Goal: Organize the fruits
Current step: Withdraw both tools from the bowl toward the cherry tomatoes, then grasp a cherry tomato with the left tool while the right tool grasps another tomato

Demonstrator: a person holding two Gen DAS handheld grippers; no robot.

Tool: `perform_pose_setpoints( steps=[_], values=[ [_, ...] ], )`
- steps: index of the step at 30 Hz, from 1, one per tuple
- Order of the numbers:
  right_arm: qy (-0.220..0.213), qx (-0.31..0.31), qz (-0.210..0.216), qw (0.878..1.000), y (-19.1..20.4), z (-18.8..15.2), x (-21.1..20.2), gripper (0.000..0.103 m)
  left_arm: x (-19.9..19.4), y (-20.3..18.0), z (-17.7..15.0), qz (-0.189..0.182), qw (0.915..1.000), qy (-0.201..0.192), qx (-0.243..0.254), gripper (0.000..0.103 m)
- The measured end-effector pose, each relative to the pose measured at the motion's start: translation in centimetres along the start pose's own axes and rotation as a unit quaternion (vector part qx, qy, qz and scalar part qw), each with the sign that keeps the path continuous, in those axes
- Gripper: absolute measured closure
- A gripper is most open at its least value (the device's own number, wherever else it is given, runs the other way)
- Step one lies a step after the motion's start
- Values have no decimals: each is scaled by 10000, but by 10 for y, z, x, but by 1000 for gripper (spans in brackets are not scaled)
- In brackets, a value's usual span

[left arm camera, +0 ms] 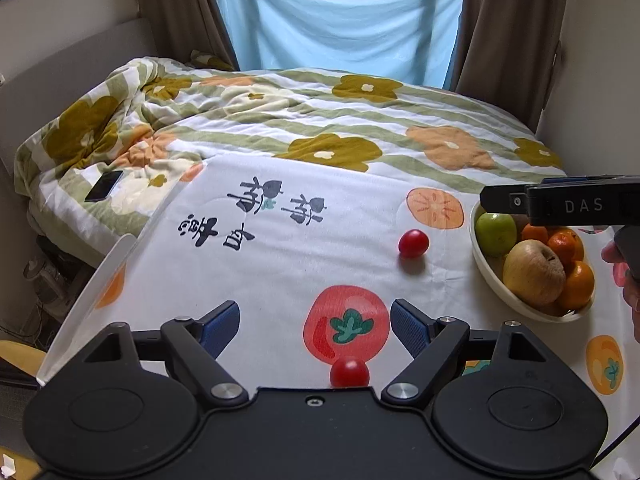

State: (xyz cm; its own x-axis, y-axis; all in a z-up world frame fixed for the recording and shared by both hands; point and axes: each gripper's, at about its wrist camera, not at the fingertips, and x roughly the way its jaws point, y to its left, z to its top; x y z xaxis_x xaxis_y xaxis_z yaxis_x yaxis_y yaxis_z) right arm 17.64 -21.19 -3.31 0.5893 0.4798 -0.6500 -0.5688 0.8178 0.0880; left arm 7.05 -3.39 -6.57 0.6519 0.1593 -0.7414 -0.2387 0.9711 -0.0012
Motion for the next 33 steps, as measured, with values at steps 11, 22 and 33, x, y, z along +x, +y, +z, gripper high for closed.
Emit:
perform_pose_setpoints(
  steps=[11, 22, 33],
  values=[
    [450, -632, 319, 9965, 18, -5, 65, 0, 41, -13, -29, -51, 9984, 504, -256, 22],
    [784, -1119, 420, 9897, 27, -9, 101, 0, 57, -17, -42, 84, 9961, 752, -455, 49],
    [1045, -1168, 437, 9867, 24, -13, 120, 17, 59, -27, -40, 58, 9967, 759, -287, 69]
  ],
)
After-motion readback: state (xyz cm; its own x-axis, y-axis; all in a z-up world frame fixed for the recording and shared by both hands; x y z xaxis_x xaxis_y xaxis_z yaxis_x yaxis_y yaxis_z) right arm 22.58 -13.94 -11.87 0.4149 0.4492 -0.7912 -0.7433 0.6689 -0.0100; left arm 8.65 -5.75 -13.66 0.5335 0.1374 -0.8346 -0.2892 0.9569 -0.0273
